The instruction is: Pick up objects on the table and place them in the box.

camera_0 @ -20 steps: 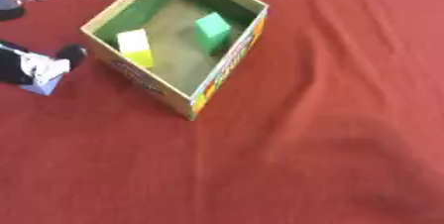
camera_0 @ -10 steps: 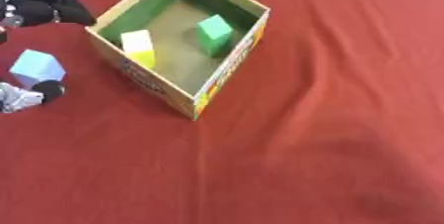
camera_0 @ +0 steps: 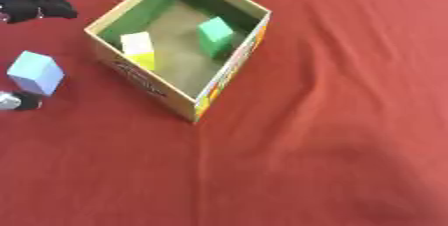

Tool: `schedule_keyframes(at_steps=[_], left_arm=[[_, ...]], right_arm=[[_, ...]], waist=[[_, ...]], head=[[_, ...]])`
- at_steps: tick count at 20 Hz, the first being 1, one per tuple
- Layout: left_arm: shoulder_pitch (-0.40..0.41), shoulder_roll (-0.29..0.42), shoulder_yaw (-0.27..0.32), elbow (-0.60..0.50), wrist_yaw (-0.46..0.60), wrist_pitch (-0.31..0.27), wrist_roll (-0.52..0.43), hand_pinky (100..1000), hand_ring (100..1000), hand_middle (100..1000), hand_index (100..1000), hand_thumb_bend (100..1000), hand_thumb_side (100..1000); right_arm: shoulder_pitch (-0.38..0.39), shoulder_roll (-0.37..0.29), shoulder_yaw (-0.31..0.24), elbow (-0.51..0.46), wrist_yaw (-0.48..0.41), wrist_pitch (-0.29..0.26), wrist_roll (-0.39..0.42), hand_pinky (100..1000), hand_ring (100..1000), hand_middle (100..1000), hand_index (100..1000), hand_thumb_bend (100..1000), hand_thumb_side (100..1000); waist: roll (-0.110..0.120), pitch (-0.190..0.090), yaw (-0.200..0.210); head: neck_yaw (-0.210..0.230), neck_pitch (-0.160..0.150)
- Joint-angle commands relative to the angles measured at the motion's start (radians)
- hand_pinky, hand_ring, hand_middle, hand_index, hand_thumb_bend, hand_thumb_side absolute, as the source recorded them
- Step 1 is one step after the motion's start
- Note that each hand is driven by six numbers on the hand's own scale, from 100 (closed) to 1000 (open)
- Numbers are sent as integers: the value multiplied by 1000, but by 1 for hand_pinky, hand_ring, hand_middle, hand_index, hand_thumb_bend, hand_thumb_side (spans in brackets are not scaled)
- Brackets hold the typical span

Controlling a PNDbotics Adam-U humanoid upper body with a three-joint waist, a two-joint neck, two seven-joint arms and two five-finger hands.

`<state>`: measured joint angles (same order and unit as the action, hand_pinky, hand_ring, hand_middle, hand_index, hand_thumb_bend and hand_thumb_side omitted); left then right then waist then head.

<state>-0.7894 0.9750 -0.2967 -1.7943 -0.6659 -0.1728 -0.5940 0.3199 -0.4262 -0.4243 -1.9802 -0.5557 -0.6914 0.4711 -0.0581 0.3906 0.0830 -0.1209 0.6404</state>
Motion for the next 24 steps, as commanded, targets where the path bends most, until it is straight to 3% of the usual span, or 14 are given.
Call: schedule_keyframes(at_steps=[1,8,19,24], left_arm=[[-14,17,21,41,-22,20,33,991,1000,908,987,559,342],[-16,10,18,118,-78,56,45,972,1000,893,968,591,418],[4,10,5,168,-160,25,65,915,980,886,951,619,465],[4,3,9,210,-198,34,96,882,964,870,929,591,470]], right_arm=[[9,-7,-7,-20,10,-198,195,1000,1000,534,746,100,470],[10,5,-4,-20,23,-205,193,1000,1000,533,746,100,470],[1,18,2,-20,42,-208,194,1000,1000,531,747,100,470],[-3,26,4,-20,51,-209,195,1000,1000,530,747,100,470]], waist=[[-14,-10,-3],[-21,3,-12],[-29,27,-24],[-33,40,-28]], head=[[5,-19],[9,-34],[38,-34],[43,-41]])
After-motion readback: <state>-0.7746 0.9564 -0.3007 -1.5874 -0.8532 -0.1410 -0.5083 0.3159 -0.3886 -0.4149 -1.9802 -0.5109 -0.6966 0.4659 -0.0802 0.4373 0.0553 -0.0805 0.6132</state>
